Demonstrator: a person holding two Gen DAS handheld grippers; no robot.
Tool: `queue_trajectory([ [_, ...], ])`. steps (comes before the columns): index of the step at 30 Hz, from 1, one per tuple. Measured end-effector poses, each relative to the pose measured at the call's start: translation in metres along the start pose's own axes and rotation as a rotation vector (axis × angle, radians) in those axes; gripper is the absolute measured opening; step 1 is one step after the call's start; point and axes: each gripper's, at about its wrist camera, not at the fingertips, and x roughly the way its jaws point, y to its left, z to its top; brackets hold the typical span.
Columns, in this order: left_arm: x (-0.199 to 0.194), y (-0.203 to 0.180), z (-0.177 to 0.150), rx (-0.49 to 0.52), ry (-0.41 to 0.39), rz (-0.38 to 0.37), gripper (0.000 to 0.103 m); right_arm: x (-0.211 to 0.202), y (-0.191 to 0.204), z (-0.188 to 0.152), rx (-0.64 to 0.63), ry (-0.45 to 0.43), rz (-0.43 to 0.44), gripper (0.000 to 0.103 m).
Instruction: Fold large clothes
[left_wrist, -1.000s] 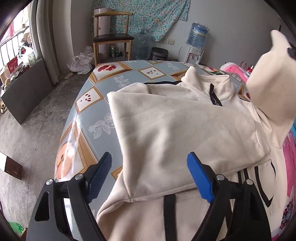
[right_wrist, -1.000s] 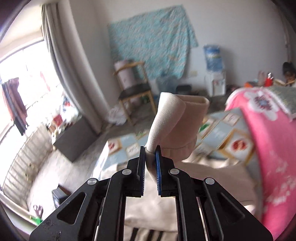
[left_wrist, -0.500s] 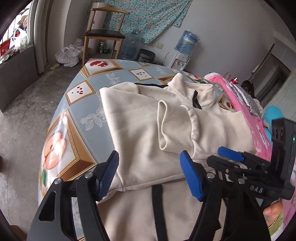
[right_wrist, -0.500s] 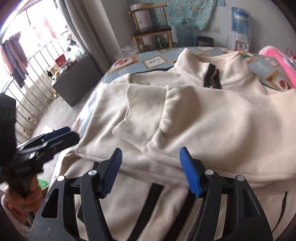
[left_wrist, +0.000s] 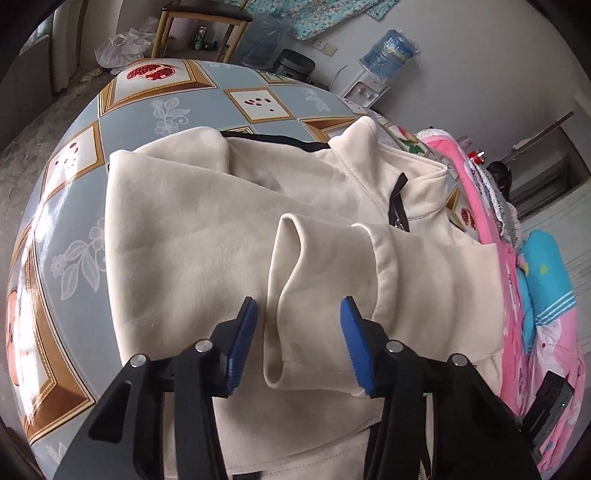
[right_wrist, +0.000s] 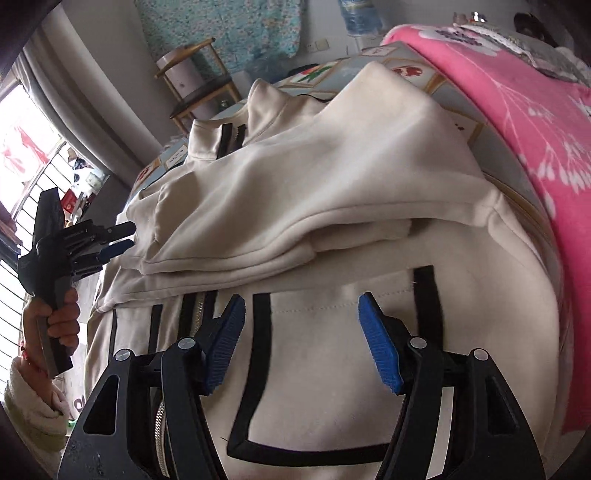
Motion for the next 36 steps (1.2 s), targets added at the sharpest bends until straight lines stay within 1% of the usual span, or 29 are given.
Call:
queue_trajectory([
  [2,0.003,0.0,0.001,0.0,0.0,0.031,0.04,0.001,-0.006,-0.004,0.01,-0.003,0.001,0.063],
  [5,0.003,0.002,0.002,-0.02,0.0,0.039,0.039,-0.001,-0.008,-0.008,0.025,-0.011,0.01,0.061],
  [7,0.003,0.005,0.004,-0.043,0.004,0.032,0.039,-0.004,-0.01,-0.012,0.028,-0.02,0.014,0.061],
  [10,0.0,0.012,0.009,-0.104,-0.013,-0.002,0.039,-0.006,-0.01,-0.015,0.023,-0.025,0.02,0.061],
  [12,0.004,0.015,0.013,-0.135,0.0,-0.015,0.039,-0.004,-0.009,-0.014,0.02,-0.024,0.017,0.061],
  [15,0.006,0.013,0.017,-0.138,-0.01,-0.009,0.039,-0.001,-0.011,-0.014,0.022,-0.017,0.017,0.061],
  [16,0.006,0.012,0.017,-0.134,-0.015,-0.001,0.032,-0.001,-0.011,-0.015,0.022,-0.012,0.014,0.061],
  [17,0.007,0.009,0.017,-0.12,-0.016,0.011,0.023,-0.001,-0.012,-0.016,0.024,-0.008,0.012,0.061],
  [18,0.008,0.007,0.017,-0.098,-0.013,0.038,0.008,-0.001,-0.012,-0.016,0.02,-0.017,0.011,0.061],
  [19,0.009,0.004,0.016,-0.073,-0.011,0.068,0.003,-0.001,-0.012,-0.016,0.019,-0.018,0.012,0.061],
  [20,0.007,0.002,0.016,-0.057,-0.014,0.071,0.003,-0.001,-0.012,-0.016,0.02,-0.018,0.014,0.061],
  [22,-0.009,-0.002,0.016,-0.038,-0.046,0.055,0.002,-0.001,-0.012,-0.015,0.02,-0.017,0.014,0.061],
  [25,-0.046,-0.005,0.016,-0.028,-0.104,0.0,0.002,-0.001,-0.013,-0.014,0.014,-0.02,0.007,0.061],
  [27,-0.072,-0.003,0.015,-0.027,-0.146,-0.011,0.002,-0.002,-0.015,-0.014,0.013,-0.02,0.003,0.061],
  [29,-0.092,0.004,0.013,-0.046,-0.17,-0.016,0.002,-0.002,-0.016,-0.015,0.013,-0.022,0.005,0.061],
  [30,-0.097,0.01,0.012,-0.058,-0.169,-0.01,0.002,-0.002,-0.016,-0.015,0.01,-0.024,0.003,0.06],
  [32,-0.095,0.022,0.008,-0.076,-0.143,0.019,0.002,-0.001,-0.016,-0.016,0.001,-0.027,-0.002,0.06],
  [34,-0.082,0.037,0.003,-0.101,-0.104,0.074,0.002,-0.001,-0.015,-0.016,-0.006,-0.028,-0.009,0.06],
  [36,-0.063,0.054,-0.004,-0.136,-0.063,0.103,0.002,-0.001,-0.014,-0.016,-0.01,-0.028,-0.02,0.06],
])
